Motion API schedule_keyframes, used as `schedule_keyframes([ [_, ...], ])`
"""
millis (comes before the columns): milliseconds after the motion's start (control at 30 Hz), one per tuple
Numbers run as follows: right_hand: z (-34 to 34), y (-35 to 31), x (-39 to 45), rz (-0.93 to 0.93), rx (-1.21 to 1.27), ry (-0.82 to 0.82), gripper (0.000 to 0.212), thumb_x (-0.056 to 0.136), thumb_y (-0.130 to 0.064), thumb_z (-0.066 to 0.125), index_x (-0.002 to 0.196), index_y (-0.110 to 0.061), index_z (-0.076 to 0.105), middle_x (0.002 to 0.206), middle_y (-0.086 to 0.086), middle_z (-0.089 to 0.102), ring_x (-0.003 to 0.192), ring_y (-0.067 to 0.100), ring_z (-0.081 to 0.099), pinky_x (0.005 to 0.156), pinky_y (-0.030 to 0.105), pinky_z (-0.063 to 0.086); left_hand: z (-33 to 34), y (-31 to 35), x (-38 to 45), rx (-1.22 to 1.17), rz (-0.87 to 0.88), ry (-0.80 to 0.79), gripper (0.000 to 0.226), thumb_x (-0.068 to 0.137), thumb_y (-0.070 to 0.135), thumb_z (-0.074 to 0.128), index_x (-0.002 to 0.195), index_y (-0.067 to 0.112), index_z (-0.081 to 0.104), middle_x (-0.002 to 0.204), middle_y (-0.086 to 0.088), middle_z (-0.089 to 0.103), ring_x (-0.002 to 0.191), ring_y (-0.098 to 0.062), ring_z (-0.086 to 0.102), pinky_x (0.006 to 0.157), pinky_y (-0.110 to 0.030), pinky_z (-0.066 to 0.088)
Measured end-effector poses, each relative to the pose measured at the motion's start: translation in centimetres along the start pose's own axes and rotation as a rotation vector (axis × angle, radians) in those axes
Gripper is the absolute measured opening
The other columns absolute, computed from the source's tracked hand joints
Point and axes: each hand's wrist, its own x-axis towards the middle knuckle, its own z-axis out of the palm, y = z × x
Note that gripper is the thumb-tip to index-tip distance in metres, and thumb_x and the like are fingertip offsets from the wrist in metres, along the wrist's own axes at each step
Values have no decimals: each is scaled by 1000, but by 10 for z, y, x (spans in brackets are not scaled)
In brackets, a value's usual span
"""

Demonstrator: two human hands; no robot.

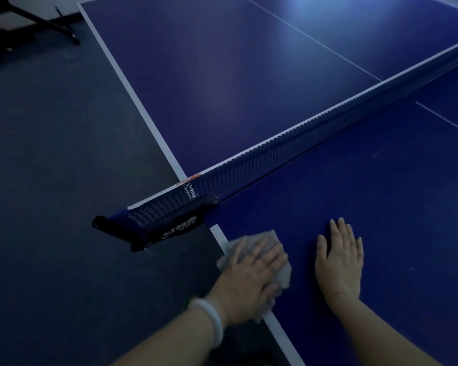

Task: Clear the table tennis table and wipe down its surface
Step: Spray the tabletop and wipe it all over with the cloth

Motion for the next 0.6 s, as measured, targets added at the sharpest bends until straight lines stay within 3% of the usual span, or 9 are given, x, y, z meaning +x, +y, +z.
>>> schedule_keyframes([
  [133,0,-1,0,-2,-2,1,59,102,-45,19,155,-19,20,164,-4,10,150,7,1,123,31,-7,-16,-49,30,52,-312,-5,61,99,50,7,151,29,-16,162,7,-19,143,-15,-30,119,-48,-12],
  [233,0,-1,1,3,17,2,59,102,-45,19,155,-19,21,164,-5,11,150,7,1,123,31,-7,-13,-30,39,12,-452,13,63,100,50,9,149,24,-21,159,4,-25,144,-22,-30,118,-53,-7],
  [333,0,1,0,3,38,-7,58,103,-44,22,155,-19,22,164,-4,12,151,7,3,123,31,-7,0,31,27,2,-250,-15,71,95,52,15,150,18,-15,160,-6,-21,143,-29,-31,116,-60,-9],
  [467,-14,1,5,19,275,-73,49,105,-34,31,152,-18,31,162,-3,20,150,7,9,123,30,-4,1,89,19,-157,3,-89,76,93,56,22,154,24,-10,162,1,-21,140,-16,-37,115,-49,-22],
  [533,-28,4,3,25,366,-94,47,105,-29,36,150,-17,35,161,-1,25,149,8,13,124,33,0,-9,88,21,-301,51,-56,76,95,52,32,155,26,-7,162,6,-18,142,-8,-33,116,-42,-22],
  [600,-39,7,-10,-41,254,-24,46,103,-26,44,147,-16,40,158,-1,31,148,9,16,123,34,3,-16,71,22,-344,-9,80,65,99,45,25,156,25,2,163,8,-10,145,-6,-23,120,-40,-13],
])
